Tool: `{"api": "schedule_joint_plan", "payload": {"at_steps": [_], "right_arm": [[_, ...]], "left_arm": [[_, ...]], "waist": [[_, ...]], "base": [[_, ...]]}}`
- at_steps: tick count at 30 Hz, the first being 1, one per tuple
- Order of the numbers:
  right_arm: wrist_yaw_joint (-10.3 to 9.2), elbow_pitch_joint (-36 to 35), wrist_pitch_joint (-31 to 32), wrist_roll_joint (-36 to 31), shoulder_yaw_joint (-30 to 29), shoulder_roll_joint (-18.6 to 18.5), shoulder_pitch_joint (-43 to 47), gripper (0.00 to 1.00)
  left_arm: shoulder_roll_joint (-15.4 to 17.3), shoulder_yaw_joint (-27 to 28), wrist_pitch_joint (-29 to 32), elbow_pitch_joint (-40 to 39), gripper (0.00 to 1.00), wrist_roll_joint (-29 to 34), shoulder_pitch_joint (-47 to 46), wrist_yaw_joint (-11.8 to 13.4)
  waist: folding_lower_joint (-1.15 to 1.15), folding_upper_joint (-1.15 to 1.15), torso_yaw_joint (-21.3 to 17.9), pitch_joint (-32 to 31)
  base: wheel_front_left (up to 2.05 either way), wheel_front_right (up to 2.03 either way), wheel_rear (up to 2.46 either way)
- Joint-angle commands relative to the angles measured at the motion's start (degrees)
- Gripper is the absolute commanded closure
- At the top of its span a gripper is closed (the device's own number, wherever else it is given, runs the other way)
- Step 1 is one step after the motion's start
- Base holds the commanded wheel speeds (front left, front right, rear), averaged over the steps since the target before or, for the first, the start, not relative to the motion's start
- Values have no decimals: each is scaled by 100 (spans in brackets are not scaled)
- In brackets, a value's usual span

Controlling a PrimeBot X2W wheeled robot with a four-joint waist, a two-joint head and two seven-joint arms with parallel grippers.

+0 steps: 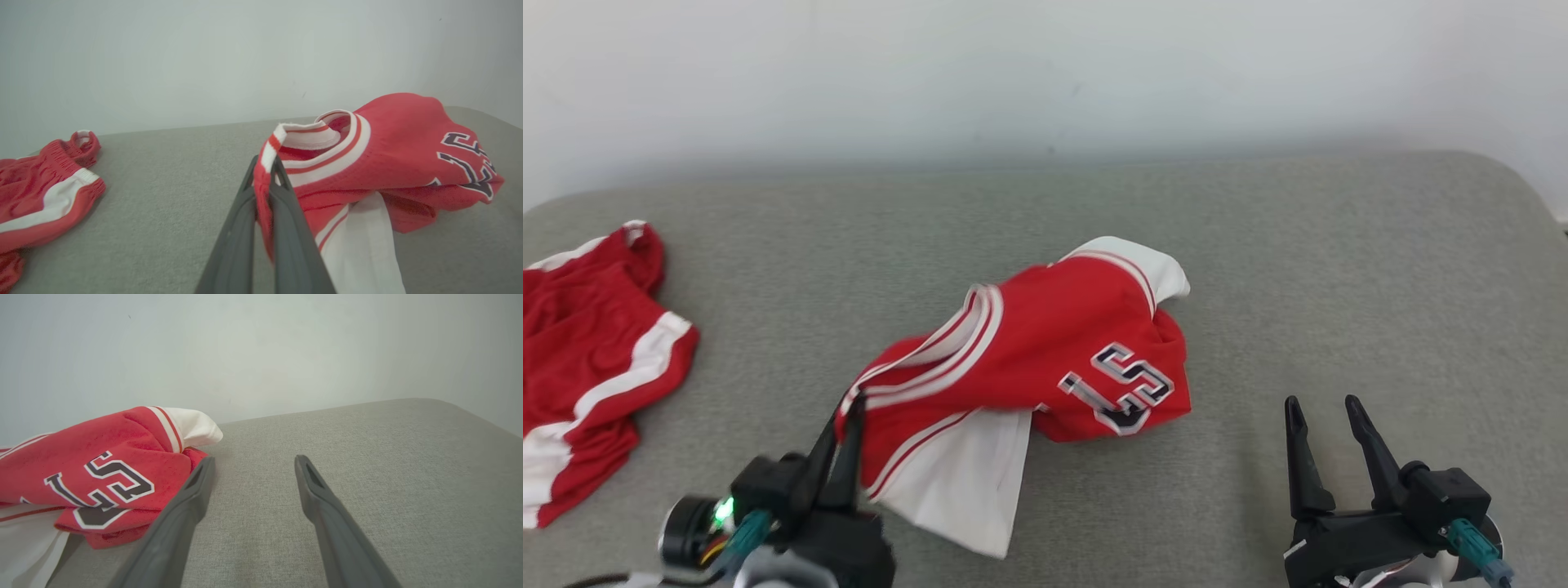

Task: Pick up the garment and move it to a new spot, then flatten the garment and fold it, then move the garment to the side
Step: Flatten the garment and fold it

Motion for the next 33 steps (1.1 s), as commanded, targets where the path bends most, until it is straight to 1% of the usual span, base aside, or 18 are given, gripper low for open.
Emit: {"api": "schedule_joint_plan", "payload": {"at_steps": [1, 4, 7, 10, 12, 14, 16, 20, 23, 24, 25, 26, 31, 33], "right_arm": [[20, 23, -9, -39, 10, -5, 83, 0], [20, 45, -9, -52, 48, -4, 107, 0], [20, 64, -6, -55, 79, -6, 121, 0], [20, 69, 18, -84, 83, -4, 110, 0], [20, 68, 21, -98, 77, -3, 109, 0], [20, 59, 38, -106, 70, -6, 99, 0], [20, 41, 56, -122, 77, -4, 89, 0], [20, 6, 83, -133, 62, -5, 98, 0], [20, -16, 80, -137, 50, -2, 110, 0], [20, -22, 80, -134, 54, -3, 109, 0], [20, -28, 82, -126, 59, -4, 106, 0], [20, -36, 85, -117, 61, -5, 103, 0], [20, -53, 81, -74, 72, -4, 80, 0], [20, -55, 75, -58, 82, -4, 62, 0]], "left_arm": [[118, 133, 4, -136, 100, -128, 318, 107], [243, 333, 3, -285, 100, -286, 714, 266], [271, 480, 2, -393, 100, -451, 1077, 419], [257, 555, 7, -346, 100, -597, 1341, 499], [214, 579, 6, -290, 100, -652, 1402, 485], [248, 510, 17, -114, 100, -567, 1475, 490], [173, 540, 7, 81, 100, -657, 1487, 430], [104, 670, -9, 373, 100, -691, 1493, 423], [68, 680, -12, 516, 100, -699, 1467, 360], [61, 685, -14, 545, 73, -696, 1438, 335], [59, 708, -16, 546, 15, -669, 1403, 333], [51, 772, -19, 492, 0, -646, 1358, 322], [59, 1062, -14, -25, 0, -364, 1256, 279], [91, 1083, -11, -279, 0, -212, 1185, 283]], "waist": [[0, 0, 407, -191], [0, 0, 438, -229], [0, 0, 423, -264], [0, 0, 403, -278], [0, 0, 401, -283], [0, 0, 395, -284], [0, 0, 395, -281], [0, 0, 418, -280], [0, 0, 461, -261], [0, 0, 471, -254], [0, 0, 480, -248], [0, 0, 488, -243], [0, 0, 501, -202], [0, 0, 486, -169]], "base": [[0, 0, 0], [0, 0, 0], [0, 0, 0], [0, 0, 0], [0, 0, 0], [0, 0, 0], [0, 0, 0], [0, 0, 0], [0, 0, 0], [0, 0, 0], [0, 0, 0], [0, 0, 0], [0, 0, 0], [0, 0, 0]]}}
